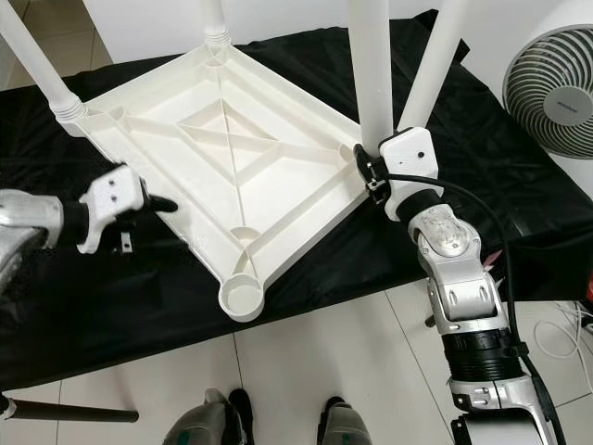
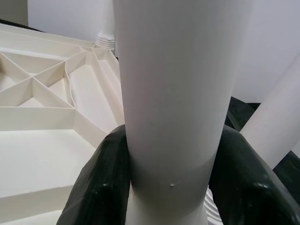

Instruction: Building children table

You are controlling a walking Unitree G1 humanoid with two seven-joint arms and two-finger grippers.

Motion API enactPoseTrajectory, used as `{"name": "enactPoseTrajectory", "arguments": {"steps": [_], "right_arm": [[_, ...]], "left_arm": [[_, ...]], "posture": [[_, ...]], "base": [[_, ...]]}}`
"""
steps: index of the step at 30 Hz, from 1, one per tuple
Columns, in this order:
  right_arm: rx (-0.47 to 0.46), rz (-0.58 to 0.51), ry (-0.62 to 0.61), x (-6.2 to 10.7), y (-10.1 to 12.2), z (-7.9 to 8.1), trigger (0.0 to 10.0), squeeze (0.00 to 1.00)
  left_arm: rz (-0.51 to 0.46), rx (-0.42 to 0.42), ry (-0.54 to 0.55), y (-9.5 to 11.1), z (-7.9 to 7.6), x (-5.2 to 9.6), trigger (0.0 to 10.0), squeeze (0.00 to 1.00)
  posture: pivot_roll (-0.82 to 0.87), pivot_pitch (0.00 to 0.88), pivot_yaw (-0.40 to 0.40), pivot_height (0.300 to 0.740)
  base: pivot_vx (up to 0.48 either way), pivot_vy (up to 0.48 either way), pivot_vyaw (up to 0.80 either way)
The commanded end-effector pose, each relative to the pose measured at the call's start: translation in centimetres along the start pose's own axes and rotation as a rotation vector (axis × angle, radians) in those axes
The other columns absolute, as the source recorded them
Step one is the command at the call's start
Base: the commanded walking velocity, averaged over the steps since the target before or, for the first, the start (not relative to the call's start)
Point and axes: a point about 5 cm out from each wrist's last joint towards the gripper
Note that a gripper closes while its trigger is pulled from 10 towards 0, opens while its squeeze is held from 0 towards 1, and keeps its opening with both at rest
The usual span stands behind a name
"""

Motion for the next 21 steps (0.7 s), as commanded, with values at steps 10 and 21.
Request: {"name": "enactPoseTrajectory", "arguments": {"steps": [10,21], "right_arm": [[0.01,-0.02,0.006,-0.1,0.7,0.0,10.0,0.0],[0.033,-0.03,-0.009,0.0,1.1,-0.5,10.0,0.0]], "left_arm": [[-0.024,-0.087,-0.312,0.2,-1.6,-1.3,10.0,0.0],[0.033,-0.173,-0.342,-0.4,-1.0,-3.6,10.0,0.0]], "posture": [[-0.1,0.179,0.109,0.74],[-0.12,0.182,0.129,0.74]], "base": [[0.0,0.0,0.0],[0.0,0.0,0.0]]}}
Point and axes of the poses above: a point about 5 cm out from each wrist's last joint towards the gripper, its own x axis pointing back from the gripper into the wrist, its own y axis along the axis of the wrist's last joint, z = x × y, and after that the axes turned 14 degrees about -x, right-handed
